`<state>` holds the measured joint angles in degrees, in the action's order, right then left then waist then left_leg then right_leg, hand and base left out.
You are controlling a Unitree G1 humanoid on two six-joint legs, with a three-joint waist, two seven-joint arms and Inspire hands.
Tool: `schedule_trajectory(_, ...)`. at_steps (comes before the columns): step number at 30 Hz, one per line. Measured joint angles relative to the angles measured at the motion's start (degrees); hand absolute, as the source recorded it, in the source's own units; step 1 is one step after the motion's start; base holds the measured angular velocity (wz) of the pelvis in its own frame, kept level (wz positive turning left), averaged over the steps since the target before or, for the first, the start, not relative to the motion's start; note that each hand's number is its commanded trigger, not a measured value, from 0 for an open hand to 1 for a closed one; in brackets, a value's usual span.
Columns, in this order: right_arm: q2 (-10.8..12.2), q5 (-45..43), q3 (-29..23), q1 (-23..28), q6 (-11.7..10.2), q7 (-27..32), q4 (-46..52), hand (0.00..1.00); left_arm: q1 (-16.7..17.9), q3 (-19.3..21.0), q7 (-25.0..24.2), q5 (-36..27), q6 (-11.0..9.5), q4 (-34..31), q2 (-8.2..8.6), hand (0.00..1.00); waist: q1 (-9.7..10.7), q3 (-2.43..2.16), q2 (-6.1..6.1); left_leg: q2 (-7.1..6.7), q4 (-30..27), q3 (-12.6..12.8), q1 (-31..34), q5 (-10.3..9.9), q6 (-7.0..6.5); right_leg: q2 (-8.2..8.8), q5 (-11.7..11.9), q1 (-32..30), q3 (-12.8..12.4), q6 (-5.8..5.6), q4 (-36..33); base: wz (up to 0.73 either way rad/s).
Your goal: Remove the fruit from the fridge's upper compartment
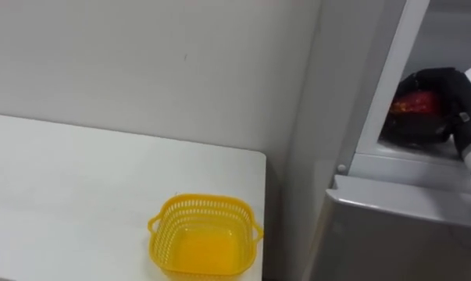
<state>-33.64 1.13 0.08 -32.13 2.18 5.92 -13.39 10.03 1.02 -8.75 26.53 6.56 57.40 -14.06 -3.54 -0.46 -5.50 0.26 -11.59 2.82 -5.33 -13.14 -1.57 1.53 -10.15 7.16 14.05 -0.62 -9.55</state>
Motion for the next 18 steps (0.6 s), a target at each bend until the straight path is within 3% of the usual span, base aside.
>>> schedule_trajectory(4, 1.5, -2.7, -2.3, 4.2, 0.0, 2.2, 8.7, 1.00, 0.8, 0.4, 1.5, 0.0, -0.7, 0.0, 1.11, 0.00, 0.1, -0.05, 0.35, -0.07, 0.4, 0.3, -0.4, 0.0, 0.00, -0.04, 0.0, -0.2, -1.3, 0.00, 0.0, -0.18)
schedule_trajectory(10, 3.9, -8.5, -4.0, 5.4, -0.3, 8.0, 20.7, 1.00, 2.3, 0.8, 4.1, -0.1, -1.9, 0.4, 1.73, 0.00, 1.9, 0.42, 1.42, -0.05, 0.4, 1.2, -0.6, 0.0, 0.00, -0.04, 0.0, -0.2, -1.6, 0.00, 0.0, -0.03)
schedule_trajectory(14, 4.3, -8.7, -4.4, 5.4, -3.0, 11.7, 29.0, 1.00, 2.2, 0.8, 6.2, -0.1, -3.1, 2.5, 2.42, 0.00, 2.4, 0.52, 2.24, -0.04, 0.4, 1.6, -0.2, 0.0, 0.00, 0.01, 0.0, -0.6, -1.4, 0.00, 0.0, -0.04)
schedule_trajectory(18, 5.7, -10.3, -6.5, 5.3, -6.5, 12.9, 35.7, 1.00, 2.0, 0.8, 6.5, -0.1, -4.7, 5.0, 2.89, 0.00, 2.9, 0.49, 2.16, -0.02, 0.4, 1.8, -0.2, 0.0, 0.00, 0.01, 0.0, -0.7, -1.5, 0.00, -0.1, 0.01)
